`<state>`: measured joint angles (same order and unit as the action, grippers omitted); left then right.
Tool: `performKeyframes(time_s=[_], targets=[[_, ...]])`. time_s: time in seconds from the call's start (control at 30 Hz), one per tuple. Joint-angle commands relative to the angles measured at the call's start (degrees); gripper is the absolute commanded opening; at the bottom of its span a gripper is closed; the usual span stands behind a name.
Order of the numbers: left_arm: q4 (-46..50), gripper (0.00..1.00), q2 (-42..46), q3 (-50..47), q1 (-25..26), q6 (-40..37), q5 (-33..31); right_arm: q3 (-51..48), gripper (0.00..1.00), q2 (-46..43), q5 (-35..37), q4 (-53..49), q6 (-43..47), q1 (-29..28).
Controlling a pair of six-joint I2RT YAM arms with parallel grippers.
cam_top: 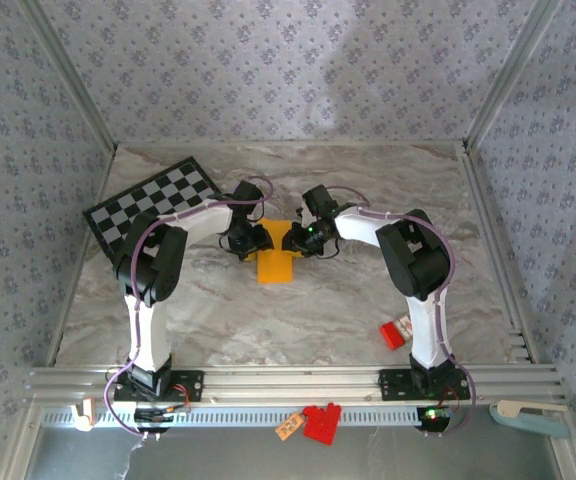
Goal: Fold a paper plane with a square sheet of paper (pick it up from the middle)
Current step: Hold the square sheet of paper at the center of the table.
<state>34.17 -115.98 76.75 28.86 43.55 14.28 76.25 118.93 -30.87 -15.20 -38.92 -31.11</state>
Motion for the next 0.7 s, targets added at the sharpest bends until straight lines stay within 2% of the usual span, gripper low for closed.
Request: performKeyframes(time_s=[0.0,0.2,0.47,0.6,0.67], targets=[[-1.97,0.46,-10.11,-4.69,2.68,-0.26,1.64,-0.28,0.22,2.5,2.35,-5.76,1.69,-0.09],[-1.51,0.46,-8.14,-4.13,2.68,0.27,1.62,-0.89,0.18,4.41,4.58,-9.4,2.44,0.66],[2.86,0.48,2.49,2.99,0.96,-0.22,-1.64,3.14,0.15,6.62,11.53,-18.76,6.8,0.57],[2.14,0.5,7.49,2.35,-0.04,0.3,-3.05,5.11,0.14,8.08,13.45,-21.9,7.01,0.18],[-0.58,0.48,9.64,0.71,-0.14,0.4,-0.84,5.71,0.13,8.79,13.8,-22.5,6.85,0.0]])
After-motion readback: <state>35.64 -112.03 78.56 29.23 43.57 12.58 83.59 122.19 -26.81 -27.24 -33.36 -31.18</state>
